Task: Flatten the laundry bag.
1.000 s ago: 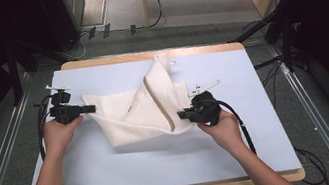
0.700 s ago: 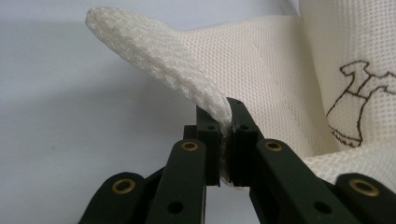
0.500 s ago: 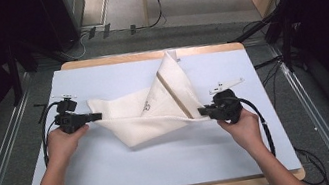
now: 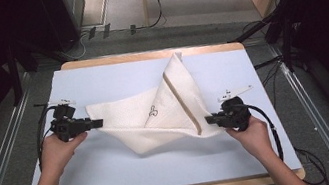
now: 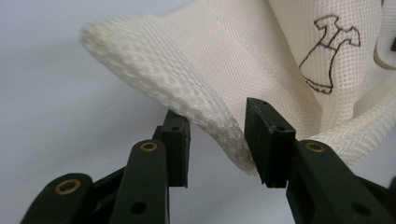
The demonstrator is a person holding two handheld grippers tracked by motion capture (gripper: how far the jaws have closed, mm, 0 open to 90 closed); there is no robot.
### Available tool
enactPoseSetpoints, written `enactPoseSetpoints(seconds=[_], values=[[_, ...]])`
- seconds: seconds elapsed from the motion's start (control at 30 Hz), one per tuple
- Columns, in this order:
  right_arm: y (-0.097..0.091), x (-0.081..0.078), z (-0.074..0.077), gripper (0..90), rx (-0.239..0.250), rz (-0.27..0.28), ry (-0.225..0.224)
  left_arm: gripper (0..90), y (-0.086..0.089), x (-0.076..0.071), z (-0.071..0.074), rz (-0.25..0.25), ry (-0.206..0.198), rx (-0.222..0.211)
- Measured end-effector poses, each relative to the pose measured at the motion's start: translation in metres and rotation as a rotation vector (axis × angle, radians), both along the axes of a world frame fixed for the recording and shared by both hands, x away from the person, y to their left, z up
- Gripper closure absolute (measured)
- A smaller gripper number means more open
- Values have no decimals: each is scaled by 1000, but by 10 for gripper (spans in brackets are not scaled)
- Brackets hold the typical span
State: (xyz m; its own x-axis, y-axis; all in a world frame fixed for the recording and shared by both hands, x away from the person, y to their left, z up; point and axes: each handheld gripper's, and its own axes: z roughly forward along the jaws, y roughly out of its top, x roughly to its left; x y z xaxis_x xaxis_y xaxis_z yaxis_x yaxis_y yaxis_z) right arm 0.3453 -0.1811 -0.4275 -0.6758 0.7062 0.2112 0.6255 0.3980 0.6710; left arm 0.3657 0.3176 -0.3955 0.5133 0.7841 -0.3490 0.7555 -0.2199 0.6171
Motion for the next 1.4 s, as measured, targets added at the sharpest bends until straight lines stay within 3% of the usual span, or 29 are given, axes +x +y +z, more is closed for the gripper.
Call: enactPoseSetpoints(seconds=[0.23, 0.33, 0.47, 0.7, 0.77, 0.87, 1.03, 1.17, 1.4], values=[[2, 1, -6, 850, 12, 15, 16, 583, 13, 2, 28, 24, -85, 5], [3, 1, -7, 850, 12, 15, 27, 554, 14, 7, 31, 27, -88, 14], [5, 1, -9, 849, 11, 21, 25, 526, 9, 24, 33, 25, -90, 12], [11, -1, -10, 847, 8, 36, 28, 516, -17, 66, 21, -24, -30, 45], [12, -2, -11, 846, 8, 36, 29, 515, -24, 75, 17, -38, -31, 57], [14, -3, -12, 845, 6, 40, 30, 513, -31, 87, 10, -44, -27, 38], [17, -5, -13, 843, 6, 49, 24, 512, -42, 99, -3, -59, -3, 56], [20, -6, -14, 842, -1, 51, 24, 509, -56, 110, -19, -81, 13, 95], [20, -9, -14, 840, 4, 48, 28, 495, -67, 127, -39, -90, 34, 103]])
